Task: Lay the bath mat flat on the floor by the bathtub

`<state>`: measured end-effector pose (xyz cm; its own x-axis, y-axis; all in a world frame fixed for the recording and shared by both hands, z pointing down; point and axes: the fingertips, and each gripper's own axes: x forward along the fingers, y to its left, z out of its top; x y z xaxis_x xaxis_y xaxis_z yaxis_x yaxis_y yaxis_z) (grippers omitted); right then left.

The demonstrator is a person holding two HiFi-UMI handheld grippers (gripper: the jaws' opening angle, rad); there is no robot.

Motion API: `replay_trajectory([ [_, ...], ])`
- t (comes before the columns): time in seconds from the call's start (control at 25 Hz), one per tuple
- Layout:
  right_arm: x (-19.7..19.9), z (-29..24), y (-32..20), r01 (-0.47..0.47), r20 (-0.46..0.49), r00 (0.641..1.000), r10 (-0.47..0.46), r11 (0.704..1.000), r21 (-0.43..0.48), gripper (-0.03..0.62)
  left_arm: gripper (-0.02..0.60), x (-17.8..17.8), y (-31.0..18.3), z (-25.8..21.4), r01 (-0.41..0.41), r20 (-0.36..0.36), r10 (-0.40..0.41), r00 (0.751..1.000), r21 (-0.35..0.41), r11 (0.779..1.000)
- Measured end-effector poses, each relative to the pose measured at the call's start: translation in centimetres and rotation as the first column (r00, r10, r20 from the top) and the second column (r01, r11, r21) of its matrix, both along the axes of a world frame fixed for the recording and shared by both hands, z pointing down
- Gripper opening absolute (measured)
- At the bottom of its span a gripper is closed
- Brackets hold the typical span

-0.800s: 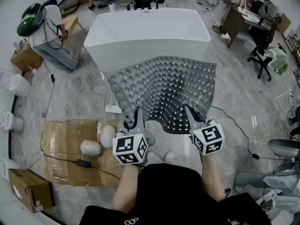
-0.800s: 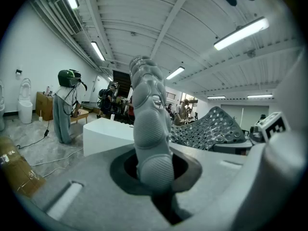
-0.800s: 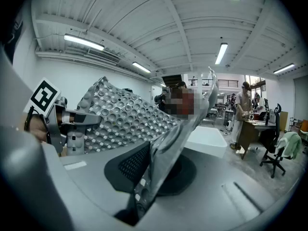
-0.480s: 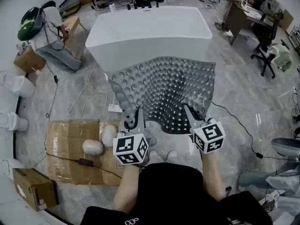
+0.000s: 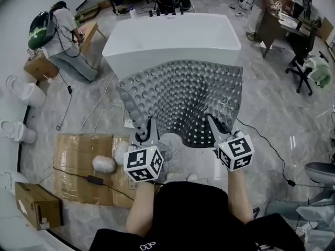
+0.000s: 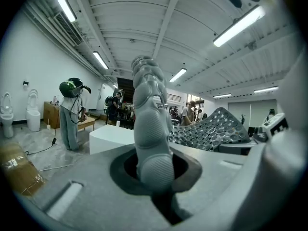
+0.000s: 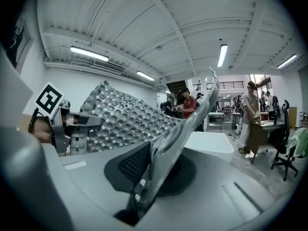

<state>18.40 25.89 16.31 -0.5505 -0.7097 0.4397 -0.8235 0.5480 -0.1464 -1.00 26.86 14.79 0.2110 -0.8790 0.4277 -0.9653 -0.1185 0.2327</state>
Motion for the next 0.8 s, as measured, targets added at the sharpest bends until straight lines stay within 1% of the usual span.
replay_trajectory([
  [0.12,0.7,-0.1,-0.1,0.010,0.004,1.000,-0.010,1.000,0.011,0.032,0.029,0.7,-0.1,-0.4,0.008,0.002,-0.008,1.000,0.016,1.000],
  [0.28,1.6,-0.4,-0.4,-0.001,0.007,1.000,0.001,1.000,0.021,0.032,0.029,1.4,-0.3,-0.3,-0.003,-0.001,0.003,1.000,0.014,1.000],
  [0.52,2.8,-1.3,-1.6,0.003,0.003,1.000,-0.003,0.999,0.054,0.032,0.029,2.7,-1.0,-1.3,-0.004,0.001,0.004,1.000,0.045,0.999],
  [0.8,2.2,-1.2,-2.9,0.009,0.004,1.000,-0.010,0.997,0.080,0.032,0.029,1.7,-2.7,-0.7,-0.002,-0.002,0.002,1.000,0.054,0.999],
])
